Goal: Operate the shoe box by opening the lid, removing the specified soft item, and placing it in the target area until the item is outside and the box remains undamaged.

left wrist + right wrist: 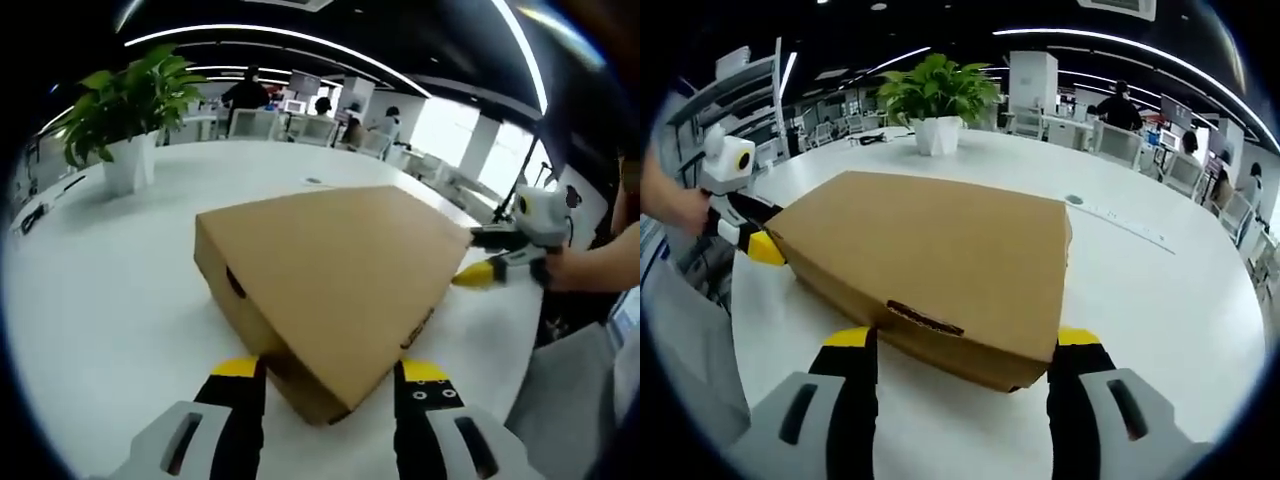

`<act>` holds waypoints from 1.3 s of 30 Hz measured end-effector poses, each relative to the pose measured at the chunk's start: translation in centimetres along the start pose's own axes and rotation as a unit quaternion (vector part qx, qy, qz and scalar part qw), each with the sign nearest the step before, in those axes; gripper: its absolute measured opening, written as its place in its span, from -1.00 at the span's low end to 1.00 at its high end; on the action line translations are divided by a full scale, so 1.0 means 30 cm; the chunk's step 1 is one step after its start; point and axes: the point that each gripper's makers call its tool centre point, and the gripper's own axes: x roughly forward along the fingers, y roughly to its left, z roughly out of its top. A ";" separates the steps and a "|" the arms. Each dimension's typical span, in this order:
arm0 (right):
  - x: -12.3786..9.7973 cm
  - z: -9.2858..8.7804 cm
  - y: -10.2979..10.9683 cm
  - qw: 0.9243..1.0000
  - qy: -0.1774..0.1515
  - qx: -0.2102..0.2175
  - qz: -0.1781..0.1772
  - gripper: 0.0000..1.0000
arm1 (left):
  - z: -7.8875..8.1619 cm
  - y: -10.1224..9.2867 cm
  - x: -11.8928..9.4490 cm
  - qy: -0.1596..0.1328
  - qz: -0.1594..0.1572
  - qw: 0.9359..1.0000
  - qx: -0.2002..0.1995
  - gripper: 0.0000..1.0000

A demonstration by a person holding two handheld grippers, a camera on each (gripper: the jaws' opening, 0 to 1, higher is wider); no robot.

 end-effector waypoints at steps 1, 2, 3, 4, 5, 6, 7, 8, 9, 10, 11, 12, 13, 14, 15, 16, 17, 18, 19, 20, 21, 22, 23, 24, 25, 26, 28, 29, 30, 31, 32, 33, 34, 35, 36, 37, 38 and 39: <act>-0.002 -0.003 0.008 1.000 0.000 0.002 -0.003 0.29 | -0.001 0.005 -0.004 0.001 -0.002 1.000 0.002 0.02; -0.003 -0.005 0.017 1.000 0.001 0.002 -0.006 0.28 | -0.003 0.009 -0.008 0.003 -0.004 1.000 0.004 0.02; -0.004 -0.007 0.024 1.000 0.001 0.005 -0.009 0.28 | -0.005 0.012 -0.011 0.004 -0.005 1.000 0.007 0.01; -0.004 -0.007 0.032 1.000 0.001 0.006 -0.010 0.28 | -0.006 0.016 -0.014 0.006 -0.005 1.000 0.009 0.01; -0.004 -0.008 0.040 1.000 0.001 0.009 -0.015 0.28 | -0.007 0.024 -0.019 0.007 -0.007 1.000 0.011 0.01; -0.003 -0.009 0.045 1.000 0.001 0.011 -0.018 0.28 | -0.008 0.026 -0.020 0.007 -0.007 1.000 0.012 0.00; -0.002 -0.008 0.055 1.000 0.000 0.013 -0.021 0.28 | -0.009 0.031 -0.025 0.009 -0.009 1.000 0.014 0.00; -0.001 -0.008 0.061 1.000 0.000 0.014 -0.023 0.28 | -0.011 0.038 -0.031 0.010 -0.010 1.000 0.017 0.00; 0.001 -0.006 0.072 0.999 -0.001 0.017 -0.027 0.28 | -0.012 0.043 -0.035 0.011 -0.012 1.000 0.018 0.00; 0.001 -0.006 0.076 0.999 -0.001 0.018 -0.028 0.28 | -0.013 0.048 -0.039 0.012 -0.013 1.000 0.019 0.00; 0.003 -0.005 0.082 0.999 -0.001 0.019 -0.030 0.28 | -0.012 0.059 -0.042 0.014 -0.015 1.000 0.020 -0.01; 0.005 -0.006 0.091 0.999 -0.001 0.022 -0.034 0.28 | -0.013 0.070 -0.046 0.016 -0.017 0.999 0.023 -0.01; 0.006 -0.006 0.100 0.999 -0.002 0.025 -0.039 0.28 | -0.014 0.078 -0.049 0.018 -0.020 0.999 0.025 -0.01; 0.007 -0.005 0.105 0.999 -0.002 0.027 -0.041 0.28 | -0.014 0.083 -0.050 0.019 -0.022 0.999 0.027 -0.01; 0.009 -0.004 0.114 0.999 -0.003 0.029 -0.045 0.28 | -0.015 0.091 -0.052 0.021 -0.024 0.999 0.032 -0.01; 0.010 -0.004 0.121 0.998 -0.003 0.031 -0.047 0.28 | -0.015 0.097 -0.054 0.021 -0.025 0.999 0.034 -0.01; 0.012 -0.002 0.130 0.998 -0.004 0.034 -0.051 0.28 | -0.015 0.102 -0.055 0.021 -0.027 0.999 0.036 -0.01; 0.014 -0.001 0.137 0.998 -0.005 0.035 -0.053 0.28 | -0.014 0.111 -0.058 0.023 -0.030 0.999 0.039 -0.01; 0.015 0.002 0.145 0.998 -0.005 0.036 -0.055 0.28 | -0.013 0.118 -0.060 0.024 -0.031 0.998 0.042 -0.01; 0.017 0.006 0.159 0.998 -0.006 0.039 -0.059 0.28 | -0.013 0.131 -0.062 0.024 -0.033 0.998 0.045 -0.01; 0.017 0.008 0.160 0.997 -0.006 0.040 -0.061 0.28 | -0.012 0.138 -0.064 0.024 -0.035 0.998 0.046 -0.01; 0.019 0.009 0.165 0.997 -0.007 0.042 -0.064 0.28 | -0.012 0.138 -0.065 0.026 -0.038 0.998 0.050 -0.01; 0.021 0.010 0.168 0.997 -0.007 0.044 -0.067 0.28 | -0.012 0.139 -0.066 0.026 -0.039 0.998 0.053 -0.01; 0.024 0.011 0.176 0.997 -0.009 0.046 -0.069 0.28 | -0.012 0.146 -0.070 0.027 -0.042 0.997 0.055 -0.01; 0.025 0.012 0.181 0.996 -0.009 0.047 -0.072 0.28 | -0.011 0.152 -0.072 0.027 -0.043 0.997 0.058 -0.01; 0.027 0.014 0.189 0.996 -0.010 0.049 -0.075 0.28 | -0.010 0.159 -0.074 0.028 -0.044 0.997 0.061 -0.01; 0.030 0.016 0.197 0.995 -0.011 0.052 -0.079 0.28 | -0.008 0.174 -0.077 0.029 -0.047 0.996 0.066 -0.01; 0.033 0.018 0.204 0.995 -0.013 0.053 -0.082 0.28 | -0.007 0.180 -0.079 0.029 -0.048 0.996 0.067 -0.01; 0.033 0.019 0.208 0.995 -0.013 0.054 -0.083 0.28 | -0.007 0.183 -0.081 0.030 -0.050 0.996 0.069 -0.01; 0.035 0.020 0.212 0.995 -0.013 0.056 -0.086 0.28 | -0.007 0.183 -0.081 0.030 -0.050 0.996 0.070 -0.02; 0.036 0.021 0.214 0.994 -0.013 0.058 -0.087 0.28 | -0.007 0.185 -0.083 0.031 -0.052 0.996 0.073 -0.02; 0.037 0.022 0.218 0.994 -0.012 0.058 -0.089 0.28 | -0.005 0.187 -0.085 0.032 -0.053 0.995 0.074 -0.02; 0.038 0.023 0.221 0.994 -0.012 0.059 -0.090 0.28 | -0.005 0.190 -0.087 0.032 -0.054 0.995 0.075 -0.02; 0.040 0.024 0.224 0.994 -0.012 0.061 -0.092 0.28 | -0.007 0.202 -0.092 0.033 -0.055 0.995 0.076 -0.02; 0.041 0.025 0.226 0.994 -0.013 0.061 -0.093 0.28 | -0.007 0.203 -0.093 0.033 -0.056 0.995 0.077 -0.02; 0.043 0.026 0.228 0.994 -0.013 0.062 -0.094 0.28 | -0.007 0.203 -0.094 0.033 -0.056 0.995 0.077 -0.02; 0.044 0.027 0.230 0.993 -0.013 0.062 -0.095 0.28 | -0.006 0.208 -0.094 0.033 -0.057 0.995 0.078 -0.02; 0.044 0.031 0.239 0.993 -0.014 0.063 -0.096 0.28 | -0.004 0.217 -0.094 0.033 -0.058 0.995 0.078 -0.02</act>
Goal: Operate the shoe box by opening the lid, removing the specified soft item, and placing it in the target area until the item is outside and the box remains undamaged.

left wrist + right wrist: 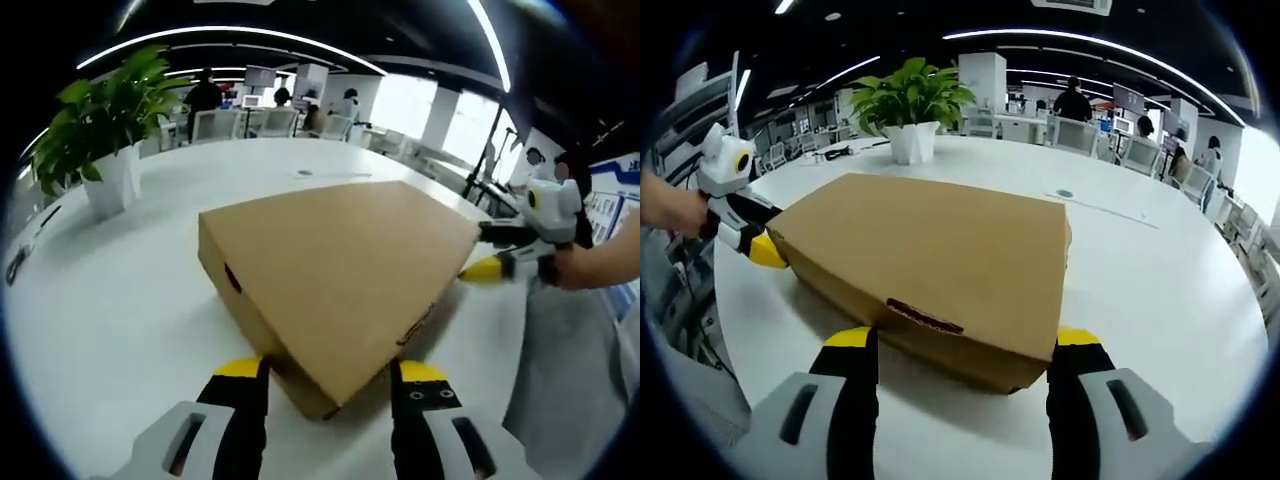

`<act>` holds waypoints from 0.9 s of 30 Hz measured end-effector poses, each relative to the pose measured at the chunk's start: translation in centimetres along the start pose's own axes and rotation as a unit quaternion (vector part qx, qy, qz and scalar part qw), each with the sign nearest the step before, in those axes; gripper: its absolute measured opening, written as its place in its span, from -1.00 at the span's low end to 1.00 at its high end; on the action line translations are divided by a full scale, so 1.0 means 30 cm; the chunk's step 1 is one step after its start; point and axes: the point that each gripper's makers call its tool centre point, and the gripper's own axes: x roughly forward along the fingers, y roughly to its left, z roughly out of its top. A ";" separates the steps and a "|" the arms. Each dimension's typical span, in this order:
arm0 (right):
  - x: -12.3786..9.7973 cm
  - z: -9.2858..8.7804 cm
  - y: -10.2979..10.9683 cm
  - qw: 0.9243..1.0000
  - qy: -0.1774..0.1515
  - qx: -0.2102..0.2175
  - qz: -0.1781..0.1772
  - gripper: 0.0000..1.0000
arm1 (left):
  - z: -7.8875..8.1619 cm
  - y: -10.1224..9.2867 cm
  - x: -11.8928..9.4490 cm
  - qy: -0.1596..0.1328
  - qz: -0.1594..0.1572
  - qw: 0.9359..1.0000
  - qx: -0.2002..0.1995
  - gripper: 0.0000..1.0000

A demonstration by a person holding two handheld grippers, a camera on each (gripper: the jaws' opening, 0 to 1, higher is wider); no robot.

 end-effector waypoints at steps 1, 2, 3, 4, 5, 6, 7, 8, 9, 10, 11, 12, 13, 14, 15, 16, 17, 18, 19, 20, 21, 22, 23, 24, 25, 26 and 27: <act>0.000 0.002 0.006 1.000 -0.001 0.000 -0.001 0.28 | 0.001 0.002 0.000 0.000 0.000 1.000 0.000 -0.02; 0.001 0.002 0.008 1.000 -0.001 0.001 -0.002 0.28 | 0.001 0.006 -0.001 0.000 -0.001 1.000 0.000 -0.02; 0.004 0.001 0.008 1.000 -0.002 0.002 -0.003 0.28 | 0.000 0.005 -0.001 0.000 -0.001 1.000 0.000 -0.02; 0.005 0.002 0.009 1.000 -0.003 0.003 -0.005 0.28 | 0.000 0.006 -0.001 -0.001 -0.002 1.000 0.001 -0.03; 0.007 0.003 0.012 1.000 -0.004 0.004 -0.006 0.28 | 0.000 0.008 -0.002 -0.002 -0.002 1.000 -0.001 -0.03; 0.005 0.005 0.019 1.000 -0.005 0.004 -0.006 0.28 | 0.001 0.010 -0.003 -0.003 -0.003 1.000 0.001 -0.03; 0.005 0.007 0.029 1.000 -0.006 0.005 -0.008 0.28 | 0.001 0.011 -0.003 -0.004 -0.003 1.000 0.001 -0.03; 0.007 0.007 0.026 1.000 -0.007 0.006 -0.009 0.28 | -0.001 0.024 -0.008 -0.004 -0.004 1.000 0.000 -0.03; 0.008 0.008 0.026 1.000 -0.008 0.006 -0.010 0.28 | -0.001 0.026 -0.009 -0.004 -0.004 1.000 -0.001 -0.04; 0.013 0.008 0.027 1.000 -0.010 0.007 -0.011 0.28 | -0.002 0.025 -0.010 -0.004 -0.003 1.000 -0.001 -0.04; 0.016 0.009 0.030 1.000 -0.010 0.007 -0.011 0.28 | -0.002 0.031 -0.013 -0.004 -0.003 1.000 -0.001 -0.04; 0.019 0.011 0.033 1.000 -0.011 0.008 -0.011 0.27 | -0.002 0.036 -0.015 -0.005 -0.002 1.000 -0.002 -0.05; 0.020 0.011 0.035 1.000 -0.012 0.008 -0.011 0.27 | -0.003 0.042 -0.018 -0.005 -0.001 1.000 -0.003 -0.05; 0.023 0.013 0.038 1.000 -0.012 0.007 -0.010 0.26 | -0.006 0.054 -0.024 -0.006 0.001 1.000 -0.004 -0.06; 0.024 0.014 0.040 1.000 -0.012 0.007 -0.009 0.25 | -0.007 0.058 -0.027 -0.006 0.002 1.000 -0.005 -0.06; 0.027 0.016 0.044 1.000 -0.012 0.006 -0.007 0.25 | -0.009 0.061 -0.030 -0.007 0.003 1.000 -0.006 -0.06; 0.029 0.017 0.046 1.000 -0.012 0.005 -0.006 0.24 | -0.010 0.063 -0.032 -0.007 0.004 1.000 -0.006 -0.06; 0.032 0.018 0.050 1.000 -0.012 0.004 -0.005 0.24 | -0.010 0.065 -0.034 -0.007 0.005 1.000 -0.007 -0.06; 0.034 0.019 0.053 1.000 -0.012 0.003 -0.005 0.24 | -0.011 0.068 -0.037 -0.008 0.006 1.000 -0.008 -0.06; 0.036 0.020 0.055 1.000 -0.012 0.003 -0.004 0.24 | -0.013 0.071 -0.039 -0.008 0.006 1.000 -0.008 -0.06; 0.039 0.022 0.059 1.000 -0.012 0.003 -0.004 0.24 | -0.014 0.075 -0.042 -0.008 0.007 1.000 -0.008 -0.07; 0.041 0.023 0.061 1.000 -0.012 0.003 -0.003 0.24 | -0.015 0.078 -0.043 -0.008 0.008 1.000 -0.008 -0.07; 0.045 0.025 0.064 1.000 -0.013 0.002 -0.003 0.24 | -0.013 0.080 -0.044 -0.007 0.009 1.000 -0.008 -0.07; 0.047 0.027 0.065 1.000 -0.013 0.002 -0.002 0.24 | -0.012 0.081 -0.044 -0.007 0.010 1.000 -0.008 -0.07; 0.051 0.029 0.067 1.000 -0.013 0.002 -0.002 0.24 | -0.013 0.085 -0.046 -0.006 0.010 1.000 -0.008 -0.07; 0.053 0.030 0.069 1.000 -0.013 0.002 -0.002 0.24 | -0.014 0.088 -0.048 -0.006 0.011 1.000 -0.007 -0.07; 0.054 0.031 0.071 1.000 -0.014 0.002 -0.002 0.24 | -0.013 0.088 -0.048 -0.006 0.011 1.000 -0.006 -0.07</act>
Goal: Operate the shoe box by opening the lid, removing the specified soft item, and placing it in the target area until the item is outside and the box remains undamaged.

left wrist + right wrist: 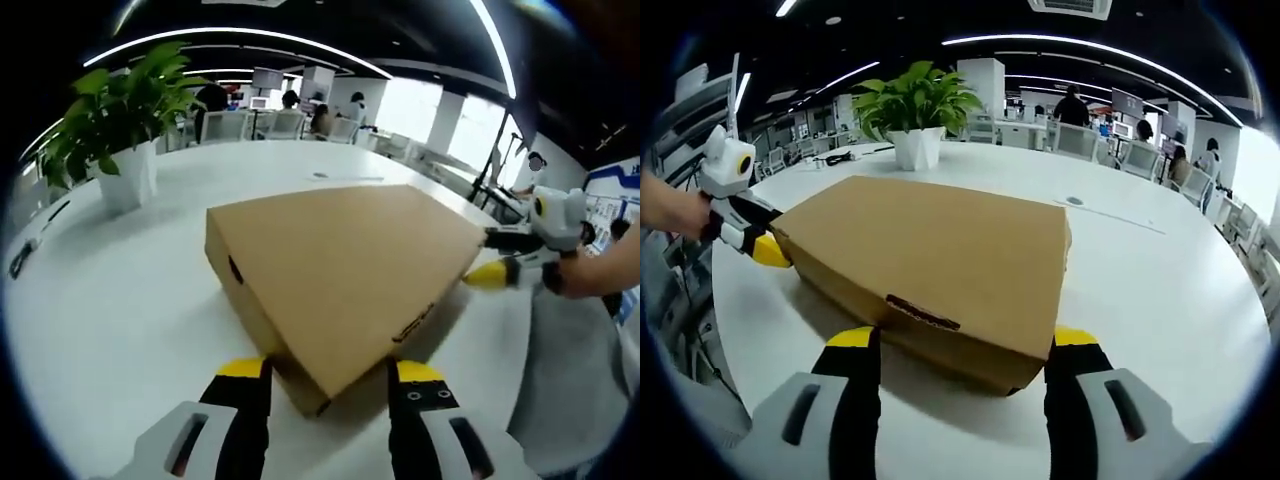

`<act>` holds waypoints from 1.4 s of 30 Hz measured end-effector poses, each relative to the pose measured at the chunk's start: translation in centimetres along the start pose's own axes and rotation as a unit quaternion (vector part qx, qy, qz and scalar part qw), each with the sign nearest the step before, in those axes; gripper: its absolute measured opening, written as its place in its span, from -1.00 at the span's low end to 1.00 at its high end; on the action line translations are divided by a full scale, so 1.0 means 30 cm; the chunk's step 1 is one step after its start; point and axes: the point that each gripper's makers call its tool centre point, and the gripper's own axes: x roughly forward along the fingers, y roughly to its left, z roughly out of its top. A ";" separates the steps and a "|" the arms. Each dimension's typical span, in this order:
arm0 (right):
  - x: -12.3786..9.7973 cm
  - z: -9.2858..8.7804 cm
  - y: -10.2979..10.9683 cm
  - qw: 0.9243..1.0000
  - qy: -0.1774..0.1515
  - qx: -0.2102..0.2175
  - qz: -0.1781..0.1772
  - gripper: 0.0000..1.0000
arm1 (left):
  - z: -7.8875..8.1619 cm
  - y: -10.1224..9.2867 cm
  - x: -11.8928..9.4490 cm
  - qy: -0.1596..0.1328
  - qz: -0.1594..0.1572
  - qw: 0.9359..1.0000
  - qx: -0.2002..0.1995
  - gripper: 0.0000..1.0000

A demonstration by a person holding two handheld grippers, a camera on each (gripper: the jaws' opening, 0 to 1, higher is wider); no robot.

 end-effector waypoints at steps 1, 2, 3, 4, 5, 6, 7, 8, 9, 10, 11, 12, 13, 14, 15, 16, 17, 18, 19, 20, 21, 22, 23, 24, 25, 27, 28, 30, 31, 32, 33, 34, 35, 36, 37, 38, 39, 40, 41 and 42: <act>0.001 0.001 -0.001 1.000 -0.001 0.001 0.000 0.24 | 0.000 0.000 0.000 0.000 0.000 1.000 0.000 -0.07; 0.002 0.000 -0.002 1.000 -0.003 0.001 -0.001 0.25 | 0.001 0.001 0.001 0.001 0.000 1.000 0.001 -0.06; 0.001 -0.001 -0.003 1.000 -0.004 0.002 -0.002 0.25 | 0.001 0.001 0.002 0.001 0.001 1.000 0.001 -0.06; 0.000 -0.002 -0.004 1.000 -0.006 0.001 -0.002 0.26 | 0.002 -0.001 0.004 0.001 0.003 1.000 0.003 -0.06; 0.002 -0.007 -0.010 1.000 -0.006 -0.001 -0.003 0.25 | 0.002 -0.004 0.005 0.000 0.006 1.000 0.005 -0.05; 0.003 -0.019 -0.015 1.000 0.001 0.001 -0.005 0.22 | 0.002 -0.003 0.005 -0.001 0.007 1.000 0.007 -0.05; 0.004 -0.031 -0.018 1.000 0.006 0.004 -0.005 0.20 | 0.002 0.005 0.004 -0.004 0.009 1.000 0.006 -0.05; 0.005 -0.039 -0.021 1.000 0.008 0.004 -0.006 0.19 | 0.000 0.007 0.005 -0.008 0.011 1.000 0.005 -0.05; 0.005 -0.053 -0.019 1.000 0.014 0.003 -0.005 0.18 | -0.001 0.008 0.005 -0.010 0.012 1.000 0.005 -0.04; 0.005 -0.060 -0.018 1.000 0.016 0.002 -0.005 0.15 | -0.002 0.011 0.006 -0.012 0.013 1.000 0.003 -0.03; 0.004 -0.069 -0.019 1.000 0.018 -0.001 -0.006 0.13 | -0.002 0.015 0.008 -0.015 0.014 1.000 -0.001 -0.03; 0.005 -0.073 -0.021 1.000 0.019 -0.002 -0.008 0.10 | -0.002 0.014 0.009 -0.015 0.015 1.000 -0.003 -0.02; 0.007 -0.081 -0.026 1.000 0.023 -0.004 -0.012 0.07 | -0.003 0.011 0.010 -0.015 0.016 1.000 -0.004 -0.02; 0.008 -0.082 -0.030 1.000 0.022 -0.005 -0.014 0.05 | -0.003 0.009 0.010 -0.015 0.017 1.000 -0.003 -0.01; 0.008 -0.082 -0.036 1.000 0.020 -0.007 -0.018 0.04 | -0.005 0.006 0.010 -0.015 0.018 1.000 -0.005 -0.01; 0.009 -0.081 -0.040 1.000 0.019 -0.008 -0.020 0.03 | -0.006 0.002 0.011 -0.014 0.018 1.000 -0.007 0.00; 0.009 -0.081 -0.042 1.000 0.019 -0.009 -0.022 0.02 | -0.007 -0.001 0.011 -0.013 0.018 1.000 -0.008 0.00; 0.009 -0.079 -0.046 0.999 0.017 -0.015 -0.025 0.00 | -0.010 -0.003 0.011 -0.012 0.019 1.000 -0.008 0.00; 0.010 -0.077 -0.055 0.999 0.011 -0.029 -0.031 -0.02 | -0.011 -0.004 0.011 -0.012 0.019 1.000 -0.009 0.00; 0.011 -0.075 -0.055 0.999 0.008 -0.030 -0.032 -0.05 | -0.013 -0.003 0.011 -0.012 0.019 1.000 -0.010 0.00; 0.008 -0.072 -0.053 0.999 0.005 -0.028 -0.032 -0.09 | -0.017 0.000 0.012 -0.011 0.019 1.000 -0.013 0.00; 0.007 -0.067 -0.053 0.999 0.001 -0.027 -0.033 -0.11 | -0.019 0.000 0.012 -0.010 0.019 1.000 -0.015 -0.01; 0.005 -0.059 -0.057 0.999 -0.005 -0.029 -0.037 -0.11 | -0.020 0.000 0.012 -0.010 0.020 1.000 -0.018 -0.01; 0.006 -0.063 -0.056 0.999 -0.002 -0.032 -0.037 -0.11 | -0.020 0.001 0.013 -0.011 0.020 1.000 -0.019 -0.01; 0.006 -0.062 -0.054 0.999 -0.004 -0.031 -0.036 -0.12 | -0.021 0.004 0.013 -0.011 0.020 1.000 -0.022 -0.01; 0.004 -0.059 -0.050 0.999 -0.009 -0.031 -0.037 -0.11 | -0.019 0.002 0.015 -0.012 0.020 0.999 -0.023 -0.02; 0.002 -0.057 -0.049 0.999 -0.012 -0.030 -0.038 -0.11 | -0.020 0.004 0.015 -0.012 0.021 0.999 -0.024 -0.02; 0.002 -0.055 -0.050 0.999 -0.016 -0.031 -0.040 -0.12 | -0.021 0.008 0.014 -0.013 0.021 0.999 -0.025 -0.02; 0.001 -0.054 -0.049 0.998 -0.018 -0.033 -0.041 -0.12 | -0.021 0.009 0.012 -0.013 0.021 0.999 -0.024 -0.03; -0.002 -0.049 -0.048 0.998 -0.021 -0.034 -0.042 -0.13 | -0.021 0.008 0.010 -0.013 0.021 0.999 -0.025 -0.03; -0.005 -0.048 -0.048 0.998 -0.023 -0.034 -0.043 -0.13 | -0.020 0.007 0.009 -0.014 0.021 0.999 -0.026 -0.03; -0.007 -0.046 -0.048 0.998 -0.025 -0.034 -0.044 -0.13 | -0.021 0.008 0.008 -0.014 0.021 0.999 -0.027 -0.03; -0.012 -0.042 -0.047 0.998 -0.027 -0.035 -0.045 -0.14 | -0.022 0.009 0.007 -0.014 0.021 0.999 -0.027 -0.04; -0.015 -0.039 -0.047 0.998 -0.030 -0.036 -0.045 -0.14 | -0.024 0.008 0.005 -0.013 0.021 0.999 -0.029 -0.04; -0.017 -0.036 -0.047 0.998 -0.031 -0.036 -0.046 -0.14 | -0.025 0.007 0.003 -0.013 0.021 0.999 -0.029 -0.04; -0.020 -0.033 -0.047 0.998 -0.034 -0.038 -0.047 -0.15 | -0.025 0.006 0.002 -0.013 0.022 0.999 -0.030 -0.04; -0.022 -0.030 -0.049 0.997 -0.036 -0.040 -0.048 -0.16 | -0.025 0.005 0.001 -0.014 0.022 0.999 -0.030 -0.04; -0.023 -0.029 -0.049 0.997 -0.037 -0.041 -0.049 -0.17 | -0.024 0.002 -0.001 -0.014 0.022 0.999 -0.029 -0.04; -0.028 -0.023 -0.051 0.997 -0.040 -0.040 -0.049 -0.17 | -0.024 0.001 -0.003 -0.014 0.023 0.999 -0.028 -0.04; -0.032 -0.019 -0.051 0.997 -0.042 -0.037 -0.049 -0.17 | -0.022 -0.002 -0.005 -0.015 0.023 0.999 -0.028 -0.04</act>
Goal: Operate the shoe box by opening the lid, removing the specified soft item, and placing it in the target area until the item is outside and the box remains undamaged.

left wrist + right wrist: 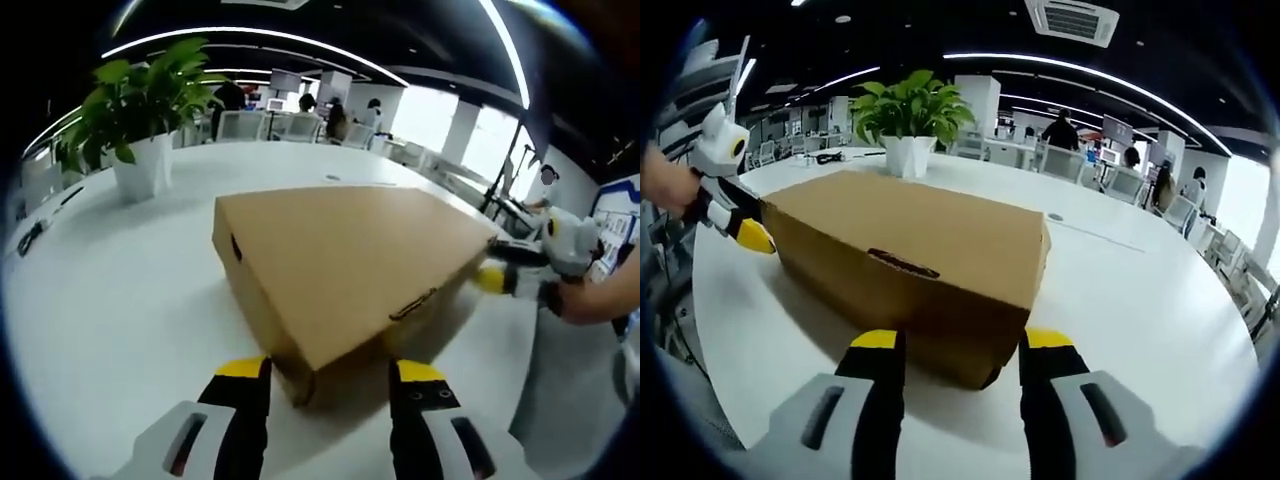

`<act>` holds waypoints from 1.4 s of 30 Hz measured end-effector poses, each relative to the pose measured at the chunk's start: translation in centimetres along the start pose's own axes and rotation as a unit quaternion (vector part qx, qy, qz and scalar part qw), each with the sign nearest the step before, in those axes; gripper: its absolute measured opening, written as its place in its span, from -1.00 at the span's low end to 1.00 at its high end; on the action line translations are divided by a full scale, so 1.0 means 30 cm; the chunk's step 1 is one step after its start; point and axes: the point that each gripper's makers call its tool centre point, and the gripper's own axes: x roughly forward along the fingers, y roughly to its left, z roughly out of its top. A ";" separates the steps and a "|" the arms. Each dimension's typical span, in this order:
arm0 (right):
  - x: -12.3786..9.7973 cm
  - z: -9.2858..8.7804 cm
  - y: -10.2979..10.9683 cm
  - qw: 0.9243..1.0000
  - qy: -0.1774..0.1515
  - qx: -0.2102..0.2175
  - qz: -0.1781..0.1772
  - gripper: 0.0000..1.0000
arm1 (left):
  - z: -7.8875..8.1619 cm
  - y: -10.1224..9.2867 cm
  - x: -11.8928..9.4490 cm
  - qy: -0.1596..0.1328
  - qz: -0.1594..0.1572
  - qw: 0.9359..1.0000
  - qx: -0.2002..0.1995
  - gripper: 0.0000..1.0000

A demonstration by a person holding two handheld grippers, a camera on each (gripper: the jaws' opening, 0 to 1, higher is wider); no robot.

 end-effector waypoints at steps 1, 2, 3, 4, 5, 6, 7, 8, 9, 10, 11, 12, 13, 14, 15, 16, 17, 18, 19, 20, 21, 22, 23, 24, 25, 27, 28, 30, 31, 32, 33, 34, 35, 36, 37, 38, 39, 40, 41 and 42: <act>-0.007 0.009 -0.001 1.000 -0.004 0.001 -0.001 -0.17 | 0.002 -0.002 -0.004 0.000 0.000 1.000 0.000 -0.04; -0.010 0.014 -0.001 1.000 -0.006 0.001 -0.001 -0.17 | 0.001 0.000 -0.004 -0.001 0.001 1.000 0.000 -0.04; -0.015 0.022 -0.001 1.000 -0.010 0.001 -0.001 -0.17 | 0.000 0.003 -0.004 -0.001 0.001 1.000 0.000 -0.04; -0.018 0.026 -0.002 1.000 -0.012 0.002 -0.001 -0.17 | 0.001 0.001 -0.004 -0.002 0.002 1.000 0.000 -0.04; -0.019 0.028 -0.003 1.000 -0.014 0.002 -0.001 -0.16 | 0.003 0.000 -0.006 -0.002 0.003 1.000 0.000 -0.04; -0.021 0.033 -0.004 1.000 -0.016 0.003 0.000 -0.16 | 0.002 0.001 -0.008 -0.002 0.003 1.000 0.000 -0.04; -0.024 0.039 -0.007 1.000 -0.018 0.002 -0.001 -0.17 | 0.002 0.003 -0.012 -0.003 0.005 1.000 0.000 -0.04; -0.027 0.042 -0.008 1.000 -0.019 0.001 -0.001 -0.17 | 0.005 0.001 -0.016 -0.005 0.005 1.000 0.000 -0.04; -0.028 0.045 -0.010 1.000 -0.020 0.000 -0.001 -0.18 | 0.009 -0.002 -0.020 -0.006 0.005 1.000 -0.001 -0.04; -0.032 0.051 -0.012 1.000 -0.021 -0.001 -0.002 -0.18 | 0.012 -0.004 -0.023 -0.007 0.006 1.000 -0.001 -0.04; -0.038 0.058 -0.014 1.000 -0.022 -0.002 -0.003 -0.18 | 0.018 -0.008 -0.028 -0.010 0.007 1.000 -0.001 -0.04; -0.044 0.067 -0.018 1.000 -0.024 -0.001 -0.004 -0.18 | 0.021 -0.007 -0.030 -0.011 0.007 1.000 -0.002 -0.04; -0.046 0.070 -0.018 1.000 -0.024 -0.001 -0.004 -0.18 | 0.024 -0.005 -0.032 -0.013 0.008 1.000 -0.002 -0.04; -0.050 0.078 -0.020 1.000 -0.025 -0.003 -0.004 -0.18 | 0.030 -0.008 -0.037 -0.017 0.009 1.000 -0.004 -0.04; -0.051 0.082 -0.020 1.000 -0.025 -0.004 -0.004 -0.18 | 0.035 -0.011 -0.040 -0.019 0.011 1.000 -0.006 -0.03; -0.055 0.090 -0.020 1.000 -0.027 -0.006 -0.003 -0.18 | 0.038 -0.009 -0.044 -0.023 0.013 1.000 -0.010 -0.03; -0.058 0.096 -0.021 1.000 -0.029 -0.006 -0.003 -0.18 | 0.040 -0.006 -0.046 -0.025 0.015 0.999 -0.014 -0.03; -0.061 0.101 -0.023 0.999 -0.031 -0.008 -0.003 -0.18 | 0.039 -0.001 -0.049 -0.031 0.017 0.999 -0.022 -0.02; -0.065 0.105 -0.025 1.000 -0.030 -0.008 -0.003 -0.18 | 0.041 0.003 -0.051 -0.034 0.020 0.999 -0.027 -0.02; -0.071 0.111 -0.028 0.999 -0.031 -0.008 -0.003 -0.19 | 0.045 0.004 -0.053 -0.037 0.021 0.999 -0.031 -0.02; -0.072 0.113 -0.029 0.999 -0.031 -0.009 -0.002 -0.20 | 0.053 0.004 -0.056 -0.042 0.025 0.998 -0.036 -0.02; -0.074 0.116 -0.031 0.999 -0.033 -0.008 -0.003 -0.20 | 0.057 0.005 -0.059 -0.045 0.027 0.998 -0.039 -0.02; -0.080 0.125 -0.032 0.999 -0.035 -0.009 -0.003 -0.20 | 0.063 0.006 -0.061 -0.048 0.029 0.998 -0.042 -0.02; -0.084 0.132 -0.032 0.999 -0.036 -0.009 -0.002 -0.20 | 0.074 0.004 -0.066 -0.052 0.031 0.997 -0.047 -0.02; -0.088 0.139 -0.032 0.999 -0.038 -0.008 -0.002 -0.20 | 0.078 0.003 -0.069 -0.054 0.033 0.997 -0.050 -0.02; -0.093 0.154 -0.035 0.999 -0.042 -0.010 -0.003 -0.21 | 0.084 0.003 -0.071 -0.057 0.037 0.996 -0.050 -0.02; -0.094 0.160 -0.037 0.999 -0.044 -0.008 -0.004 -0.21 | 0.088 0.000 -0.077 -0.056 0.042 0.996 -0.047 -0.02; -0.098 0.169 -0.042 0.999 -0.047 -0.008 -0.005 -0.23 | 0.089 0.001 -0.082 -0.052 0.048 0.997 -0.036 -0.03; -0.104 0.179 -0.043 0.999 -0.051 -0.008 -0.007 -0.24 | 0.089 0.005 -0.085 -0.050 0.053 0.997 -0.033 -0.03; -0.108 0.198 -0.041 0.998 -0.063 -0.012 -0.005 -0.24 | 0.093 -0.002 -0.089 -0.049 0.056 0.997 -0.032 -0.04; -0.112 0.188 -0.037 0.999 -0.044 -0.022 -0.002 -0.24 | 0.099 -0.006 -0.096 -0.050 0.061 0.996 -0.033 -0.06; -0.115 0.216 -0.035 0.998 -0.065 -0.019 0.001 -0.24 | 0.103 -0.001 -0.098 -0.052 0.061 0.996 -0.035 -0.07; -0.116 0.210 -0.037 0.998 -0.060 -0.022 -0.001 -0.24 | 0.109 -0.001 -0.100 -0.057 0.061 0.996 -0.036 -0.08; -0.118 0.215 -0.037 0.998 -0.064 -0.022 -0.002 -0.25 | 0.114 0.001 -0.103 -0.061 0.063 0.995 -0.038 -0.09; -0.116 0.213 -0.038 0.998 -0.062 -0.021 -0.002 -0.24 | 0.114 0.004 -0.101 -0.061 0.065 0.995 -0.039 -0.10; -0.116 0.217 -0.040 0.998 -0.063 -0.022 -0.004 -0.24 | 0.116 0.004 -0.101 -0.061 0.066 0.995 -0.041 -0.11; -0.115 0.216 -0.041 0.998 -0.062 -0.022 -0.004 -0.25 | 0.118 0.002 -0.100 -0.061 0.066 0.995 -0.042 -0.11; -0.117 0.223 -0.042 0.998 -0.064 -0.022 -0.005 -0.25 | 0.119 0.002 -0.100 -0.062 0.066 0.995 -0.043 -0.11; -0.115 0.224 -0.043 0.998 -0.066 -0.023 -0.006 -0.25 | 0.122 0.001 -0.101 -0.063 0.066 0.995 -0.043 -0.11; -0.116 0.231 -0.047 0.997 -0.068 -0.024 -0.008 -0.26 | 0.123 0.000 -0.100 -0.063 0.065 0.995 -0.043 -0.11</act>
